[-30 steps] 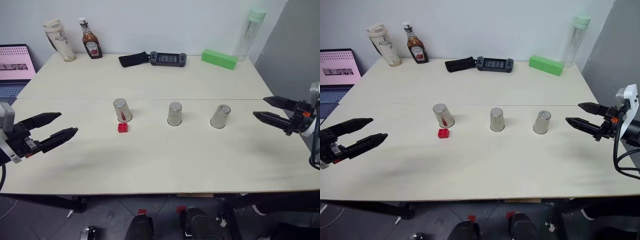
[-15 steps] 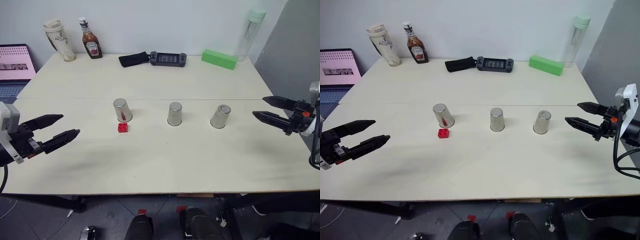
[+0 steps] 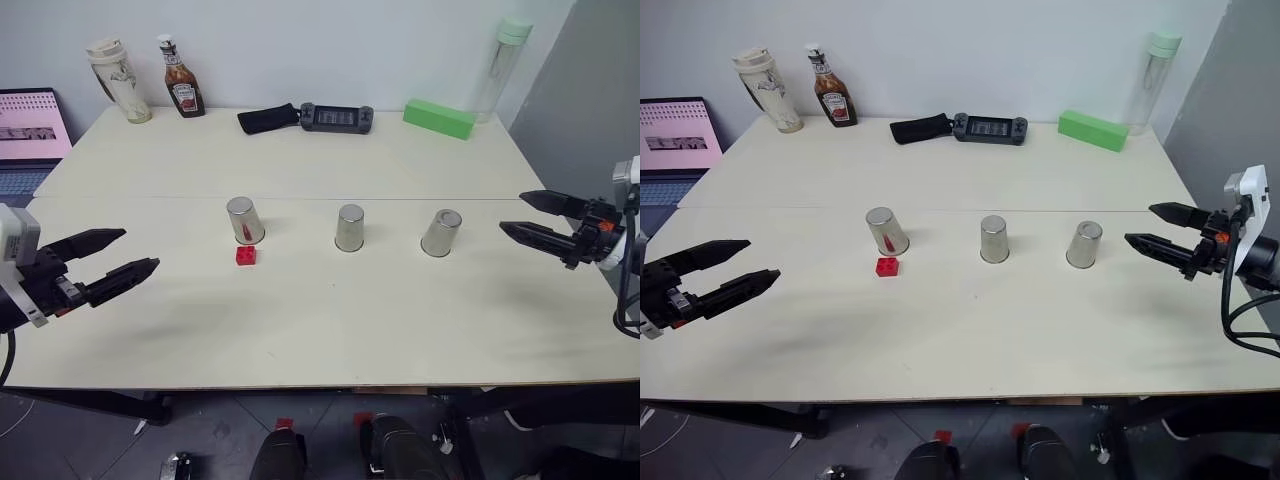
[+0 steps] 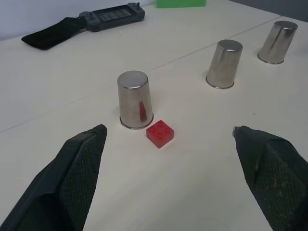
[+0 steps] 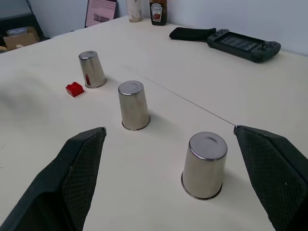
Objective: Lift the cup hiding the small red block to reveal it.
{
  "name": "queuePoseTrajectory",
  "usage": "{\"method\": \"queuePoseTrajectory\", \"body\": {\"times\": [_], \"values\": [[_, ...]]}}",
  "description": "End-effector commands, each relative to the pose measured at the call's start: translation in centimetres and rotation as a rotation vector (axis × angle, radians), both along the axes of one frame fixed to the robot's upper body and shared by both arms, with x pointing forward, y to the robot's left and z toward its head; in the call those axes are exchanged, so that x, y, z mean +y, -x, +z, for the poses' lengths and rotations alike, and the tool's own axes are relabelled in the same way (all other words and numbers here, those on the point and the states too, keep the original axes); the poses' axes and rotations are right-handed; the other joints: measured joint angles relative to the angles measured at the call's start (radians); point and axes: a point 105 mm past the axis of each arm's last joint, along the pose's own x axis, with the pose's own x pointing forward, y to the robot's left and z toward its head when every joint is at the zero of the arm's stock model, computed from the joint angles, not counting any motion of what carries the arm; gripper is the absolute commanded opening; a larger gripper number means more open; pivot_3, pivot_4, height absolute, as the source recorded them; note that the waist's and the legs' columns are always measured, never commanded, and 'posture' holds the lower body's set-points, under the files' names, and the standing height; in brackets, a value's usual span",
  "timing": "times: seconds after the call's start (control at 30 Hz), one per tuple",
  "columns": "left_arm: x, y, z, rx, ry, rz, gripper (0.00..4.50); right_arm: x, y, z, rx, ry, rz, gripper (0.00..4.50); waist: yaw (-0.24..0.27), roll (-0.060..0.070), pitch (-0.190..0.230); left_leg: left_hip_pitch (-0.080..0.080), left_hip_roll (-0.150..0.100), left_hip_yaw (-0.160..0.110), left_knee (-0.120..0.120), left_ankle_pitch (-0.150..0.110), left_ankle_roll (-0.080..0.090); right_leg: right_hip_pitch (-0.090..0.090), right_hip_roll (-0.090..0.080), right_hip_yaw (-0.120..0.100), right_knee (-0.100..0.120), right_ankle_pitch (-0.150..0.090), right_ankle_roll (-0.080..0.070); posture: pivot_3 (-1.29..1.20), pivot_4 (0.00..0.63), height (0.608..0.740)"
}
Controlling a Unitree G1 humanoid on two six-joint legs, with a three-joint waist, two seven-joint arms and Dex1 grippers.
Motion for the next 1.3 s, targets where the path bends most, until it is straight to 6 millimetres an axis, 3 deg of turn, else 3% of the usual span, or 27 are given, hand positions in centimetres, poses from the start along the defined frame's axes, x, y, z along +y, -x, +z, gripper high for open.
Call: {"method": "queuePoseTrajectory", "body": {"times": [0.03, 1.3], "values": [[-0.02, 0.05, 0.39, -0.024, -0.02, 0.003, 4.46, 0.35, 0.17, 1.18, -0.049, 0.002, 0.017, 4.5, 0.0, 0.0, 0.0, 0.0, 0.0, 0.0, 0.0, 0.0, 0.0, 0.0, 0.0, 0.0, 0.0, 0.0, 0.0, 0.0, 0.15, 0.74], [0.1, 0.24, -0.59, 0.004, -0.035, 0.021, 4.46, 1.32, -0.29, 0.98, -0.046, -0.001, 0.04, 4.5, 0.0, 0.0, 0.0, 0.0, 0.0, 0.0, 0.0, 0.0, 0.0, 0.0, -0.001, 0.0, 0.0, 0.0, 0.0, 0.0, 0.15, 0.74]]}}
